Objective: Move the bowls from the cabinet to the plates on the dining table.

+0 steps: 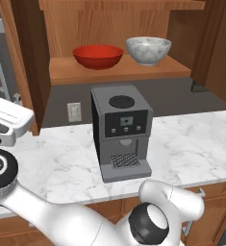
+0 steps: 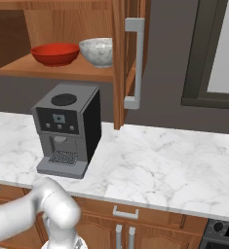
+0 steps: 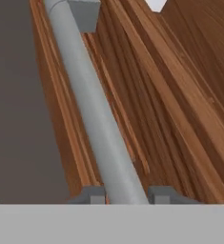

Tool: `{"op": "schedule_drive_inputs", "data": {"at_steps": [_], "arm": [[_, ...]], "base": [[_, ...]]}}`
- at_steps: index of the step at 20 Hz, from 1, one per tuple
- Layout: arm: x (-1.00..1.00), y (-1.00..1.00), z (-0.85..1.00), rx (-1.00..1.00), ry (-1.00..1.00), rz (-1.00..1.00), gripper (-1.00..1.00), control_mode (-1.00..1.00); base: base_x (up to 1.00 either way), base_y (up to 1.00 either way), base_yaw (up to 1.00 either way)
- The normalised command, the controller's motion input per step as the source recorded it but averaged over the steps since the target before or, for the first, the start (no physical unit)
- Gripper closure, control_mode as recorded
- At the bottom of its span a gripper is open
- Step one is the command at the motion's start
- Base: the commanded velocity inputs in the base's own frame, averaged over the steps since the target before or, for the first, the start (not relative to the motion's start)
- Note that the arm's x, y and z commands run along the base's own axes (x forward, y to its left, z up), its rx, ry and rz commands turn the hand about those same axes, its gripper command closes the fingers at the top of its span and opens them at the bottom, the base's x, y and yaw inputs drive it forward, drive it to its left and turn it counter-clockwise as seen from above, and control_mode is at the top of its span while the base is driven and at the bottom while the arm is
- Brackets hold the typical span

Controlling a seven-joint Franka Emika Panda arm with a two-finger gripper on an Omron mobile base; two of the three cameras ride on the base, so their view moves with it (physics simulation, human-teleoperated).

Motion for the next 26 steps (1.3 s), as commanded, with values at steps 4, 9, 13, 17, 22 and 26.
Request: {"op": "schedule_drive_inputs", "data": {"at_steps": [4, 9, 13, 17, 22, 26], "arm": [[0.38, 0.25, -0.09, 0.11, 0.02, 0.08, 1.00, -1.00], [0.30, 0.17, -0.09, 0.11, 0.05, 0.13, 1.00, -1.00], [0.16, 0.12, -0.09, 0.09, 0.08, 0.19, 1.00, -1.00], [-0.28, 0.18, -0.14, 0.08, 0.00, 0.13, 1.00, -1.00], [-0.55, 0.24, -0.18, 0.06, 0.00, 0.05, 1.00, -1.00], [-0.62, 0.30, -0.28, 0.01, -0.03, 0.00, -1.00, -1.00]], "base": [[0.00, 0.00, 0.00], [0.00, 0.00, 0.00], [0.00, 0.00, 0.00], [0.00, 0.00, 0.00], [0.00, 0.00, 0.00], [0.00, 0.00, 0.00]]}}
